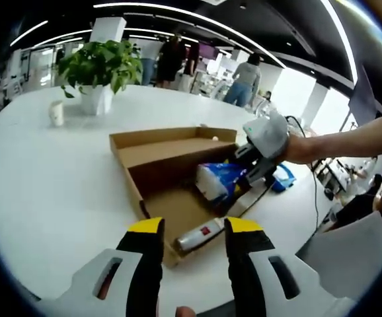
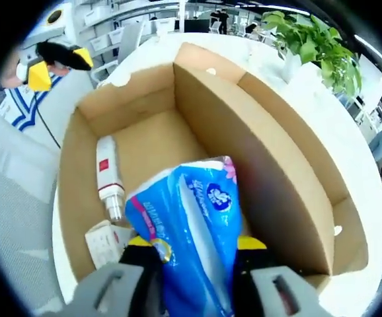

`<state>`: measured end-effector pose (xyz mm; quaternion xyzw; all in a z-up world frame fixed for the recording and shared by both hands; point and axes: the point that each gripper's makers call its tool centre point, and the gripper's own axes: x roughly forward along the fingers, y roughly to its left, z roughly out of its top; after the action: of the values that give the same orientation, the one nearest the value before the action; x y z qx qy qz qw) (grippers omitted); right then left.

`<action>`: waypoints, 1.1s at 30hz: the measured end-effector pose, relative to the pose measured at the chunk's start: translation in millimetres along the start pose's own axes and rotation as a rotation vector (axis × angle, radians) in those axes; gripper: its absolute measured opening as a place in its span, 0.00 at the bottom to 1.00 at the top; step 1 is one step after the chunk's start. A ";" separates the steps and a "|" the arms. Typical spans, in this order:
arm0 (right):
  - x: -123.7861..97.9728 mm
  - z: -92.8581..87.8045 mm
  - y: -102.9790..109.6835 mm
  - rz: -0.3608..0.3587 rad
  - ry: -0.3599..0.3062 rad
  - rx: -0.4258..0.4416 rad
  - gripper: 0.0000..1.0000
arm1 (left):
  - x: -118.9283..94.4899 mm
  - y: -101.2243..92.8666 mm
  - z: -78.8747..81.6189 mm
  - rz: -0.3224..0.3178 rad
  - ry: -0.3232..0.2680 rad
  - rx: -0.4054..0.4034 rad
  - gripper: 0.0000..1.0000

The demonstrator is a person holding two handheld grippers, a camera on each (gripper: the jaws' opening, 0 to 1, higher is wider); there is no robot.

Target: Operate the shoe box by opening the lid, removing the specified soft item, and placing it in the target area until the item is outside and the box remains undamaged.

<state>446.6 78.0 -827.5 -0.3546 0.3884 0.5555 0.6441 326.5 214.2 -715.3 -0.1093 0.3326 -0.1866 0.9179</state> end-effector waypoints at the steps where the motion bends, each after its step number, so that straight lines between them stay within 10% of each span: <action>1: 0.1 0.7 -1.6 0.000 -0.003 0.001 0.35 | -0.4 -0.5 0.3 -0.001 -0.001 0.000 0.37; 33: -26.0 13.8 -2.2 -0.030 -0.022 -0.056 0.36 | -3.3 1.4 8.7 -0.017 -0.020 0.014 0.37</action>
<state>448.1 78.5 -798.0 -0.3722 0.3602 0.5602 0.6465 330.2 217.5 -707.3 -0.1073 0.3212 -0.1956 0.9203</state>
